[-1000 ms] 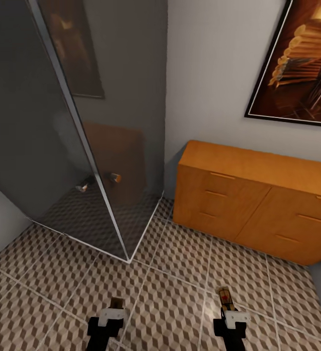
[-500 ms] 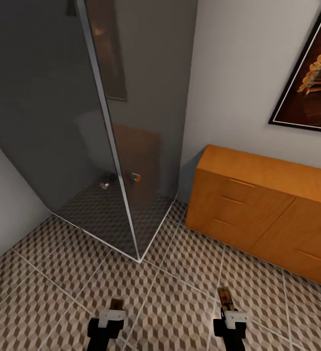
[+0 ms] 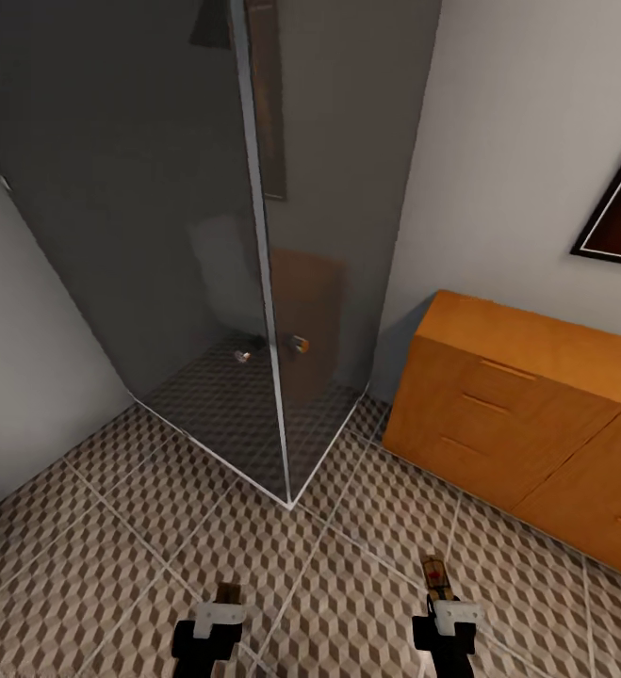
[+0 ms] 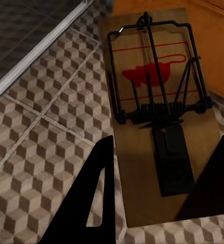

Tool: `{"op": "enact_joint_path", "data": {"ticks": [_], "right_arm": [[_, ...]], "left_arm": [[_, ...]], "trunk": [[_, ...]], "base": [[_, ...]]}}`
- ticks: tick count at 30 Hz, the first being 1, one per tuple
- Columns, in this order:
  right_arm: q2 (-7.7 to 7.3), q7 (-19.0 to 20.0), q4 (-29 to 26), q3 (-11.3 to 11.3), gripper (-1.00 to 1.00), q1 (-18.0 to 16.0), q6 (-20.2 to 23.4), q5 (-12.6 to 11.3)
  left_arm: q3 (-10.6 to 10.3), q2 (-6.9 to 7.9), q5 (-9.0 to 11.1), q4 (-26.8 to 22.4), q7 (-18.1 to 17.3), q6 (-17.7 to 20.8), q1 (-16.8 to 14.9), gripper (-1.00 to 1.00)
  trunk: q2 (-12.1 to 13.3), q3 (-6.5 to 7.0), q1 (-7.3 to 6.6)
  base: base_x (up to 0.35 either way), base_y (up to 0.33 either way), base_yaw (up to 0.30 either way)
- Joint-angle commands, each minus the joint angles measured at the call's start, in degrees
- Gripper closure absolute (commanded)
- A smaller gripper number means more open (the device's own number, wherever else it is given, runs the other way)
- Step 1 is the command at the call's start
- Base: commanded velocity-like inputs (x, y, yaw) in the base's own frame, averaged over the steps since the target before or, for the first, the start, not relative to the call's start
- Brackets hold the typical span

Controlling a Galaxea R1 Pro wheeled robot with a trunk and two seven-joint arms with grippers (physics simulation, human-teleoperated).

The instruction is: Take the four mousetraps from the cabinet in the bathroom and place them on the bathroom floor. Make sure all four end up on the same floor surface, and ensure that at least two of them are either under or directly next to the same bathroom sink.

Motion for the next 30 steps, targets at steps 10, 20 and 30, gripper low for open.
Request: {"op": "enact_joint_path", "data": {"ticks": [10, 20, 30], "right_arm": [[0.00, -0.45, 0.04, 0.48, 1.00, -0.04, -0.09, -0.07], [0.00, -0.45, 0.04, 0.48, 1.00, -0.04, -0.09, -0.07], [0.00, -0.45, 0.04, 0.48, 1.00, -0.04, -0.09, -0.07]], "left_arm": [[-0.49, 0.05, 0.35, -0.03, 0.56, -0.17, -0.09, 1.00], [-0.36, 0.05, 0.35, 0.27, 0.56, -0.17, -0.09, 1.00], [-0.40, 0.05, 0.35, 0.39, 0.56, -0.17, -0.09, 1.00]], "trunk": [[-0.10, 0.54, 0.03], [-0.10, 1.18, 0.03], [-0.10, 1.81, 0.03]], "base": [[0.000, 0.000, 0.232], [0.000, 0.000, 0.232], [0.000, 0.000, 0.232]]}}
